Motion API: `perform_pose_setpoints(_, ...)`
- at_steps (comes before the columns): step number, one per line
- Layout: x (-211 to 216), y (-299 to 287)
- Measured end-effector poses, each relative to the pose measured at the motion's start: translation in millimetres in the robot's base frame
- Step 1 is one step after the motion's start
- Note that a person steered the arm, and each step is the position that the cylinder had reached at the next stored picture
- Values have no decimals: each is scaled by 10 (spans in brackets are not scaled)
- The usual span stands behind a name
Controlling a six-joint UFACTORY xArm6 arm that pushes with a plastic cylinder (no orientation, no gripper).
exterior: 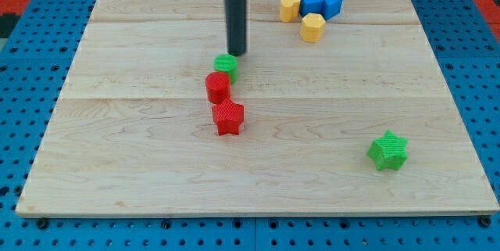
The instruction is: Move the green circle towards the green star
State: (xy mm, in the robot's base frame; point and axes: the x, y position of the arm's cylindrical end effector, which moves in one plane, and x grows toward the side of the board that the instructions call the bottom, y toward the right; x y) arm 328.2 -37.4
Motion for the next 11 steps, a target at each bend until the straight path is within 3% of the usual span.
perform_pose_setpoints(1,-6,-518)
perform_pose_setpoints(2,464,-453)
perform_pose_setpoints(3,490,77)
perform_pose_setpoints(7,476,205)
perform_pose_setpoints(8,1006,833)
perform_pose_setpoints(9,1202,1240)
perform_pose_setpoints(10,949,696)
perform_pose_setpoints(11,1458,595)
